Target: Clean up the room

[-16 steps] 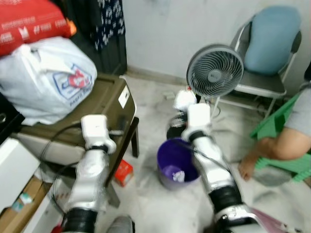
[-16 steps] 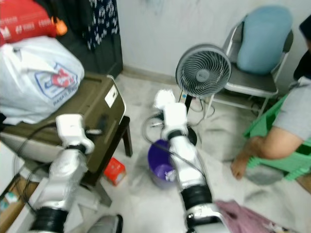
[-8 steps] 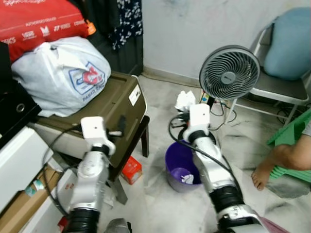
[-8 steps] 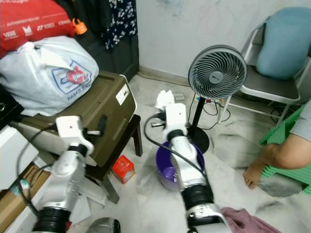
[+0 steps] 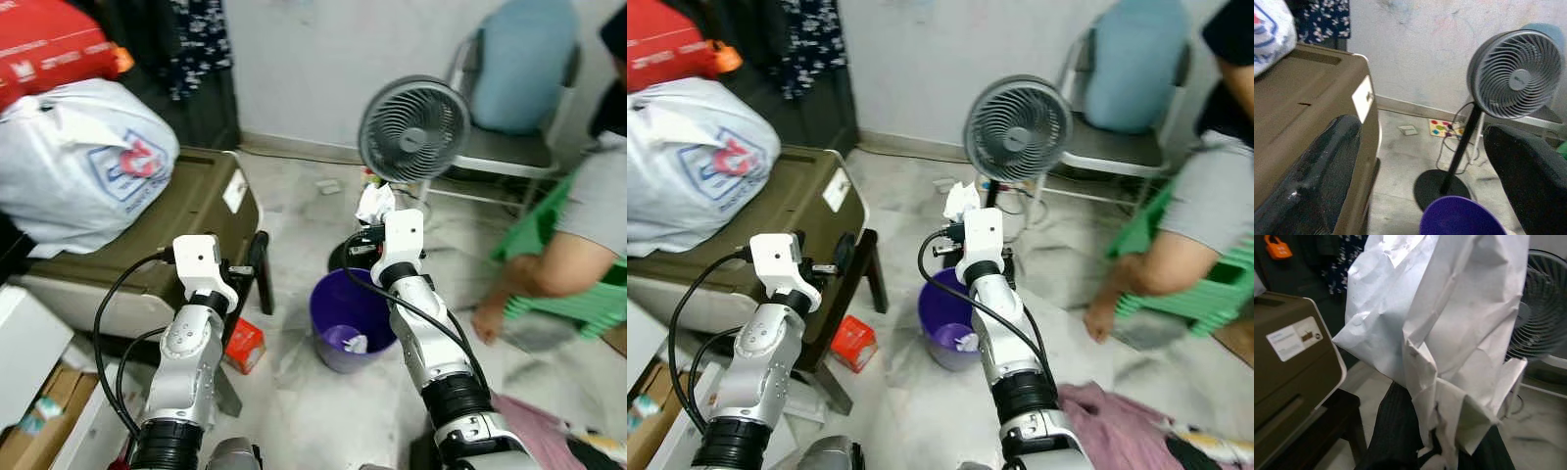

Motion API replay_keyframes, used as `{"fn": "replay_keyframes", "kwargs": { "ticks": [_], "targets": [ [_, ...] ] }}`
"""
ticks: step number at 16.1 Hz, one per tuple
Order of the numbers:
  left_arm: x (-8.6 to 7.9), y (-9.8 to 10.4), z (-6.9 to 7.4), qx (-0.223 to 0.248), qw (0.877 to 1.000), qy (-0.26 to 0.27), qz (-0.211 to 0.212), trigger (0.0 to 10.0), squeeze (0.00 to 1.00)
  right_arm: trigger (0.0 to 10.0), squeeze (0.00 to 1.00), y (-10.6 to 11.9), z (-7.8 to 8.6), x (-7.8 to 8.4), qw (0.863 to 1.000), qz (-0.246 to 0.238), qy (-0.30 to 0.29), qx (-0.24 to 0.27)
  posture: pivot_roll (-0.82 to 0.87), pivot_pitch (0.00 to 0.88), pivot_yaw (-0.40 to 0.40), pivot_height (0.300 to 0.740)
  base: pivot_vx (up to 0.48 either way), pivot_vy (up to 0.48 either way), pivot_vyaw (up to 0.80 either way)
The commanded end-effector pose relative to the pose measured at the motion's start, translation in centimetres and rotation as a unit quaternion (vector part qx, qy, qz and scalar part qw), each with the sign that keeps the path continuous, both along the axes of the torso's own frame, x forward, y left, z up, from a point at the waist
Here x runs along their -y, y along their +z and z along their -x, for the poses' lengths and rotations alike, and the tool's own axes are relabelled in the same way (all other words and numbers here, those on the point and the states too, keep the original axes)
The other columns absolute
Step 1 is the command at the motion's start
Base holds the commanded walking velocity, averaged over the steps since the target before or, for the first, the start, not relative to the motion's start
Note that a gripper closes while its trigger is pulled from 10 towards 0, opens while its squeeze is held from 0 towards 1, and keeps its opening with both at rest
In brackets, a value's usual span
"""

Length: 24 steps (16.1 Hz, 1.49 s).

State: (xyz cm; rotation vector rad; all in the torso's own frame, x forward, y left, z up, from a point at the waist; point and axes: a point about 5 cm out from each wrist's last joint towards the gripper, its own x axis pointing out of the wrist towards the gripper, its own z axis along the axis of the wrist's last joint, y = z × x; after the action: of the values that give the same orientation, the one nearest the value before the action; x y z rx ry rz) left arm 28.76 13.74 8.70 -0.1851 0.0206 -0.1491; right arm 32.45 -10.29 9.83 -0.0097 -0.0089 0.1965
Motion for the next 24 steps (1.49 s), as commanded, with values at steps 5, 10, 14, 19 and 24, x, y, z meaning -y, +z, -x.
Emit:
{"fn": "replay_keyframes", "kwargs": {
  "ticks": [5,10,14,19,24],
  "targets": [
    [0.3,0.1,0.6,-0.002,0.998,-0.062,0.007,10.0,0.0,10.0,0.0,-0.1,0.1,0.4,1.0,-0.007,-0.012,-0.001,0.08,0.0,-0.027,0.74,0.0,0.0,-0.28],
    [0.5,0.2,0.9,0.002,0.997,-0.074,0.021,10.0,0.0,10.0,0.0,-0.1,0.2,0.4,1.0,-0.005,-0.011,-0.003,0.08,0.0,-0.026,0.74,0.0,0.0,0.0],
    [0.5,0.3,0.9,0.002,0.996,-0.082,0.023,10.0,0.0,10.0,0.0,-0.2,0.1,0.4,1.0,-0.005,-0.01,-0.006,0.08,0.0,-0.029,0.74,0.189,0.0,-0.16],
    [1.0,0.3,1.0,0.001,0.995,-0.093,0.027,10.0,0.0,10.0,0.0,-0.1,0.1,0.3,1.0,-0.003,-0.007,-0.001,0.08,0.0,-0.029,0.74,0.333,0.0,-0.09],
    [1.2,0.2,1.0,-0.001,0.995,-0.097,0.03,10.0,0.0,10.0,0.0,0.1,0.0,0.2,1.0,-0.002,-0.004,0.002,0.08,0.0,-0.03,0.74,0.356,0.0,0.0]
  ]
}}
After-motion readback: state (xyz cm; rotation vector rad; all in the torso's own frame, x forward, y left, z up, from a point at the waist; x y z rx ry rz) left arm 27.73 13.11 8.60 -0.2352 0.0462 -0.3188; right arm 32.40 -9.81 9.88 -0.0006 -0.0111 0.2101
